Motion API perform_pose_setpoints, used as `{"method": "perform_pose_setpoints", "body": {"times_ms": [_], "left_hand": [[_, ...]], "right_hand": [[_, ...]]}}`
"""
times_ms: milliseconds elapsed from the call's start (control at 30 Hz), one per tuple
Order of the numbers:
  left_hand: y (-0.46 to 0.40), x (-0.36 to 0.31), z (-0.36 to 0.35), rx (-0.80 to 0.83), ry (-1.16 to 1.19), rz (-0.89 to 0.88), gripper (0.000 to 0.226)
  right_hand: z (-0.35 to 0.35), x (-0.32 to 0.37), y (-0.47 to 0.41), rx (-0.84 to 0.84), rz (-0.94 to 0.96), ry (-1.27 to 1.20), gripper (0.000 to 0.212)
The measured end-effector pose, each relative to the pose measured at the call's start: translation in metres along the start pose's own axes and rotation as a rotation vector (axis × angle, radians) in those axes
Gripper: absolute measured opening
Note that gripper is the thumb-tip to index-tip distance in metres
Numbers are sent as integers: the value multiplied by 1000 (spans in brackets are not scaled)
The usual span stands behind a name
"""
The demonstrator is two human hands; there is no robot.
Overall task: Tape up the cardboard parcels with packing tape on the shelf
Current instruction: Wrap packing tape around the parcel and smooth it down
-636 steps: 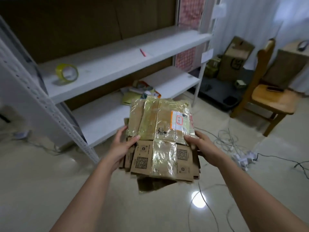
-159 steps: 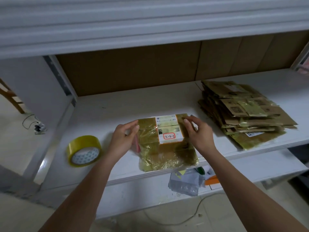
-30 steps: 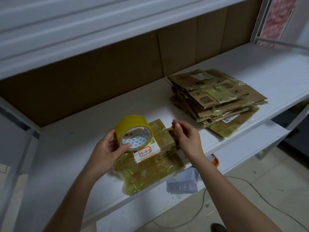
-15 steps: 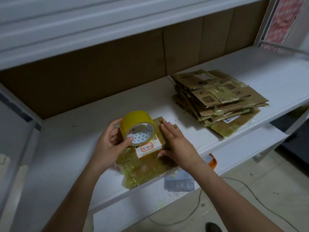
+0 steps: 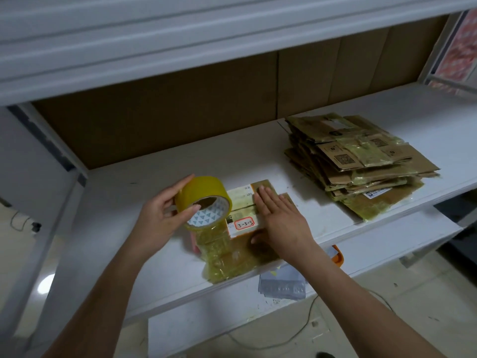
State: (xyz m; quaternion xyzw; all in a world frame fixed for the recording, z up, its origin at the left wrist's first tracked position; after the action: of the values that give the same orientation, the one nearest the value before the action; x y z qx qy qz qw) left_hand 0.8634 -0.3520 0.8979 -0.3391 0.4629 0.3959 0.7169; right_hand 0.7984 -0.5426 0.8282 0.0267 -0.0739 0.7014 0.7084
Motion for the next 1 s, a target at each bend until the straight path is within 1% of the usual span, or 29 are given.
{"method": "perform_pose_setpoints", "body": {"times_ms": [167,267,300,400,433,500,600,633,767,900,1000], "left_hand": [[3,9,37,23,-43,93,55],[6,11,41,34,-99,75,42],[7,10,40,30,-107,75,43],[10,13,49,5,-86,76,66],[11,15,51,0,-80,76,65],[11,16,50,16,-66,91,59],[7,20,46,73,-79,135,66],[6,22,46,80,-68,150,65],[4,20,45,59,-39,161,48],[11,25,40,133,-210,220,24],[25,34,40,93,-203,216,23]], "right_hand": [[-4,-1,2,6,10,-34,99],[1,0,1,2,-7,53,99],[4,4,1,-5,-11,82,100],[10,22,-1,-48,14,46,110],[10,28,-1,-67,38,19,111],[6,31,-4,-86,79,4,106],[0,26,-8,-65,107,-17,99],[-2,25,-10,-49,120,-23,98],[-3,20,-15,-32,150,-33,96],[-3,12,-19,16,167,-19,98],[-3,8,-23,36,172,9,101]]}}
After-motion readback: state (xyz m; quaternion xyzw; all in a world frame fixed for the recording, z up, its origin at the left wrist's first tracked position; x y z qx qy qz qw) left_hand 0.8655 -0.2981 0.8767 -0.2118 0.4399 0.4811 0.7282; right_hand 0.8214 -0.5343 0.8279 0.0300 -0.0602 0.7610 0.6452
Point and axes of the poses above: each hand's wrist, its own y-axis away from the middle knuckle, its own z-axis out of the back of the hand, x = y × z, the point moved 10 cm from there along -y, towards the middle knuckle, and after that the axes turned 2 degrees about y, right-handed, at the moved point
